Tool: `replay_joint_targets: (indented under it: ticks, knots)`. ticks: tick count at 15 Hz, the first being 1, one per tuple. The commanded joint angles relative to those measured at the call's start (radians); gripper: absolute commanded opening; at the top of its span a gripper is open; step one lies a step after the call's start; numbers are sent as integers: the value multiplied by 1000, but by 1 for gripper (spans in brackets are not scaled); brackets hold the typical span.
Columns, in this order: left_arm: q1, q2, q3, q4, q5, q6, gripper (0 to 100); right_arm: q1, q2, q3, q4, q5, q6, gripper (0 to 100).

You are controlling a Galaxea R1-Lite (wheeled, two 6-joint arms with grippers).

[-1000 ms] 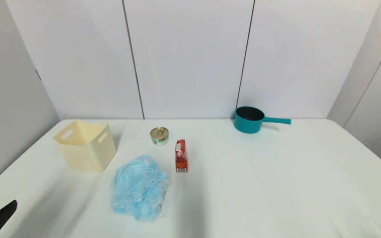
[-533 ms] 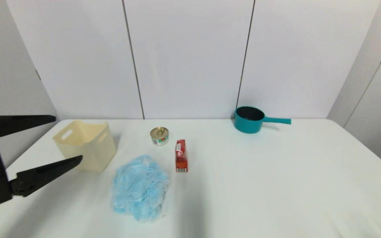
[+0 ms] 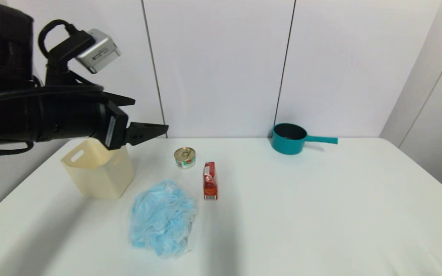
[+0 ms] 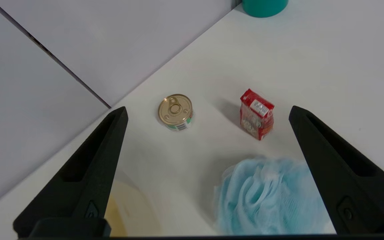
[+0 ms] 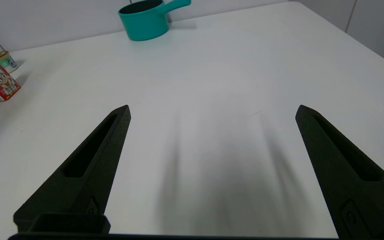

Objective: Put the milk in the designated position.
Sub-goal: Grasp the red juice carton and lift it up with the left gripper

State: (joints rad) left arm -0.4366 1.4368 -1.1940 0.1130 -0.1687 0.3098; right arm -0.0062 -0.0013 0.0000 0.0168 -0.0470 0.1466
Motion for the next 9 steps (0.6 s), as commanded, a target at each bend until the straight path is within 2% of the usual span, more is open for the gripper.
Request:
replay_joint_targets:
  ticks: [1, 5, 7, 9]
  knots:
    - [-82, 180, -200, 165, 155, -74, 100, 0, 1, 2, 0, -1, 1, 100]
    - [-140, 261, -303, 266, 178, -230, 100, 0, 1, 2, 0, -1, 1, 100]
    - [-191, 324, -460, 498, 264, -337, 100, 0, 1, 0, 0, -1, 1, 100]
    - [-217, 393, -636, 705, 296, -376, 100, 0, 1, 0, 0, -1, 1, 100]
